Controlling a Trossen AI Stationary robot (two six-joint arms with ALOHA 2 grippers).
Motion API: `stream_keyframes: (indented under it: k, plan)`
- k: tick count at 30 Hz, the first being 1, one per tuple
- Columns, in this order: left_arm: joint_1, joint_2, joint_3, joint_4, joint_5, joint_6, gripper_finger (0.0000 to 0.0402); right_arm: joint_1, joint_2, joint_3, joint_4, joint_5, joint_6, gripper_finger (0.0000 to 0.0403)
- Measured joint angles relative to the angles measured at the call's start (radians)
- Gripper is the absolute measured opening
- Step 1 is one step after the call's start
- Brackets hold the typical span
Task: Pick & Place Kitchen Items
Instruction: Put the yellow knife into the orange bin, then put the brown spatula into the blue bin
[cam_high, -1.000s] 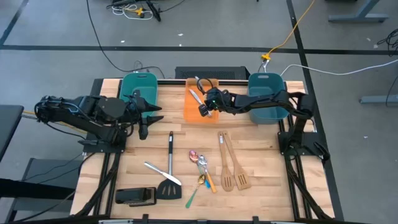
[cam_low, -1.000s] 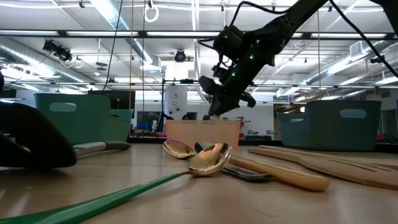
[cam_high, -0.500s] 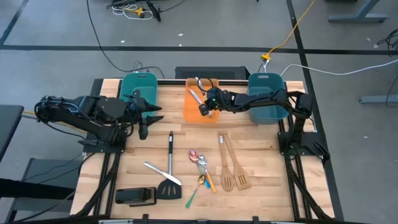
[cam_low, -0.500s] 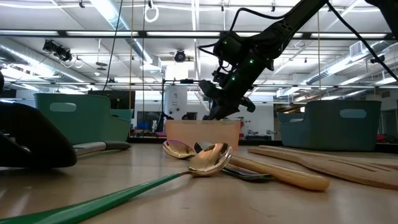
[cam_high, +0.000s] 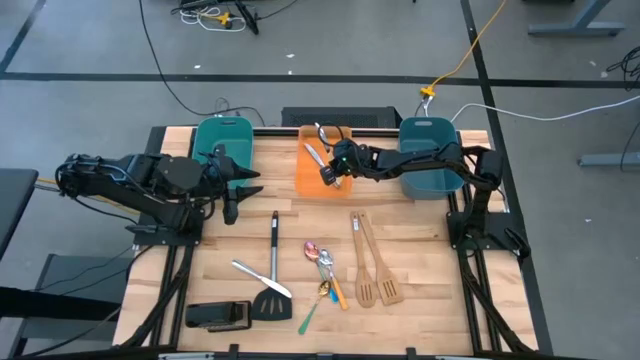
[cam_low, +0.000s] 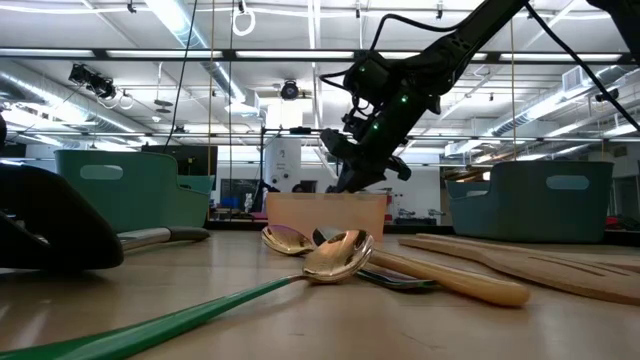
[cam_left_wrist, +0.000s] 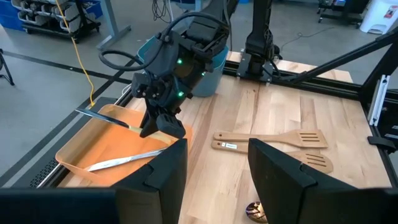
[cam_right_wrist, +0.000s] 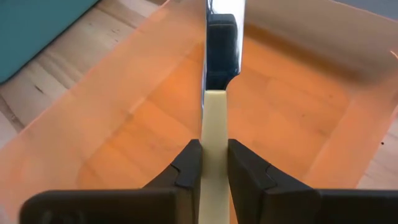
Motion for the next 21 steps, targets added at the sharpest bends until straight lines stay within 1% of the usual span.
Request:
stream_keyframes:
  k: [5, 8, 11, 14, 16, 21]
  plan:
    - [0.0, 0.0, 0.0, 0.0, 0.0, 0.0, 0.0177, 0.0, 0.0, 0.0, 0.01, 0.002, 0.0, 0.0157]
    - [0.0, 0.0, 0.0, 0.0, 0.0, 0.0, 0.0177, 0.0, -0.001, 0.0, 0.011, 0.003, 0.0, 0.0183]
    - [0.0, 0.0, 0.0, 0.0, 0.0, 0.0, 0.0177, 0.0, -0.001, 0.0, 0.012, 0.01, 0.0, 0.0189]
    - [0.0, 0.0, 0.0, 0.0, 0.0, 0.0, 0.0177, 0.0, -0.007, 0.0, 0.017, -0.003, -0.013, 0.0183]
    - [0.0, 0.0, 0.0, 0.0, 0.0, 0.0, 0.0177, 0.003, -0.02, 0.0, 0.019, -0.036, -0.02, 0.0174]
    - [0.0, 0.0, 0.0, 0.0, 0.0, 0.0, 0.0177, 0.026, -0.082, 0.0, -0.013, -0.16, -0.037, 0.0151]
